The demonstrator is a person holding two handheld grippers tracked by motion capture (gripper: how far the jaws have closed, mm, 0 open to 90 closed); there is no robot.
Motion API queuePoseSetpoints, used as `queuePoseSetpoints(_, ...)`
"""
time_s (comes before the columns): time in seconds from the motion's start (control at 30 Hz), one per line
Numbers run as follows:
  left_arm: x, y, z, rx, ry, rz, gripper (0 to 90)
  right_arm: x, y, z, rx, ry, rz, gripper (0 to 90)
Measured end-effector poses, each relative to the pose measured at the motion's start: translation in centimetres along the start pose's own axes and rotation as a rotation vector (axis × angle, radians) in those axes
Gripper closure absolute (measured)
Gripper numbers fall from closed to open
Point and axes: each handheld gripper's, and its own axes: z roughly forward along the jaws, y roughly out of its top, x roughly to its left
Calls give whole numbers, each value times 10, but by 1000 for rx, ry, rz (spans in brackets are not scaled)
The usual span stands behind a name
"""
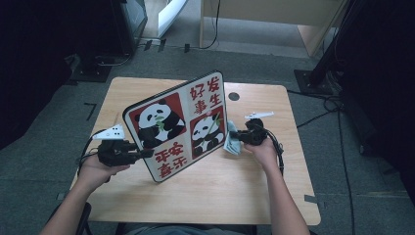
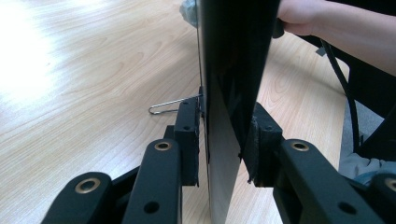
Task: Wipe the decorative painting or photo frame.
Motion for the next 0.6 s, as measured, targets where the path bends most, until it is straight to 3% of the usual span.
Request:
queuePoseSetpoints(0.3, 1, 0, -1, -2, 2, -9, 694, -3, -4, -1, 10, -10, 22, 803)
queuePoseSetpoints(0.6, 1, 0, -1, 5, 12, -5, 679, -10, -3, -16, -46, -54, 32, 802)
